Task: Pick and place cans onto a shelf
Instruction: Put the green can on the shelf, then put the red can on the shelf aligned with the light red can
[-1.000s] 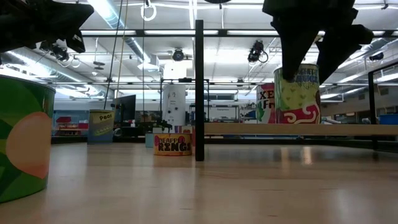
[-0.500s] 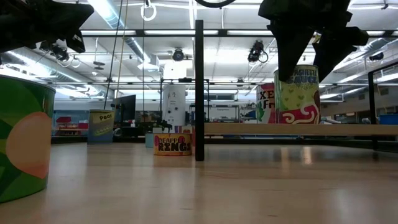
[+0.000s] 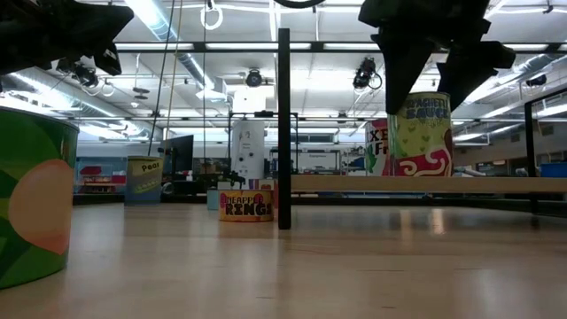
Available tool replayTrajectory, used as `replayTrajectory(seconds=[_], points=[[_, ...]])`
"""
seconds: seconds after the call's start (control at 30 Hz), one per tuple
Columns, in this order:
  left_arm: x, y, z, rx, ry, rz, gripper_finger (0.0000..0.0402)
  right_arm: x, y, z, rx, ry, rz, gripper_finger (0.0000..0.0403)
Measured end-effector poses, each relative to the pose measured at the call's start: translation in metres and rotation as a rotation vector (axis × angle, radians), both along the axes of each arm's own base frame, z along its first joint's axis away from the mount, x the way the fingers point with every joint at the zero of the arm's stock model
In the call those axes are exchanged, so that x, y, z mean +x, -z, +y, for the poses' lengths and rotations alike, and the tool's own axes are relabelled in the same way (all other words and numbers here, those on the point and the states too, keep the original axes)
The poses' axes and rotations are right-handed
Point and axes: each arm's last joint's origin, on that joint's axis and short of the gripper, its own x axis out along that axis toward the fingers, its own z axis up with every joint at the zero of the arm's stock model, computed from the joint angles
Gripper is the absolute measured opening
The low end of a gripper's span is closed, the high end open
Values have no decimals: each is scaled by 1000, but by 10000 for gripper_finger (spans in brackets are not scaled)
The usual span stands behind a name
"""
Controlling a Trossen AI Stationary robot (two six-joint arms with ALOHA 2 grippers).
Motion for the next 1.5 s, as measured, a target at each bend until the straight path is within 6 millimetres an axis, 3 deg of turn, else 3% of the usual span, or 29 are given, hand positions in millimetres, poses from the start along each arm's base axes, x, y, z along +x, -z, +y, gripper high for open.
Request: replayTrajectory(seconds=[0.33, 0.6, 0.77, 0.97, 1.13, 1.27, 1.5], points=[[0, 0, 0, 0, 0, 0, 11, 3, -8, -5, -28, -14, -7, 346], [0, 0, 0, 0, 0, 0, 11, 7, -65, -15, -177, -186, -75, 346], [0, 0, 0, 0, 0, 0, 11, 8, -108, -32, -287, -301, -136, 346], [0, 0, 0, 0, 0, 0, 11, 28, -150, -71, -410, -432, -225, 346], [0, 0, 0, 0, 0, 0, 11, 60, -164, -112, -508, -499, -368, 346], [0, 0, 0, 0, 0, 0, 11, 80, -157, -158, -581, -474, -371, 346], [0, 0, 0, 0, 0, 0, 11, 115, -126, -227, -582, -448, -390, 346]])
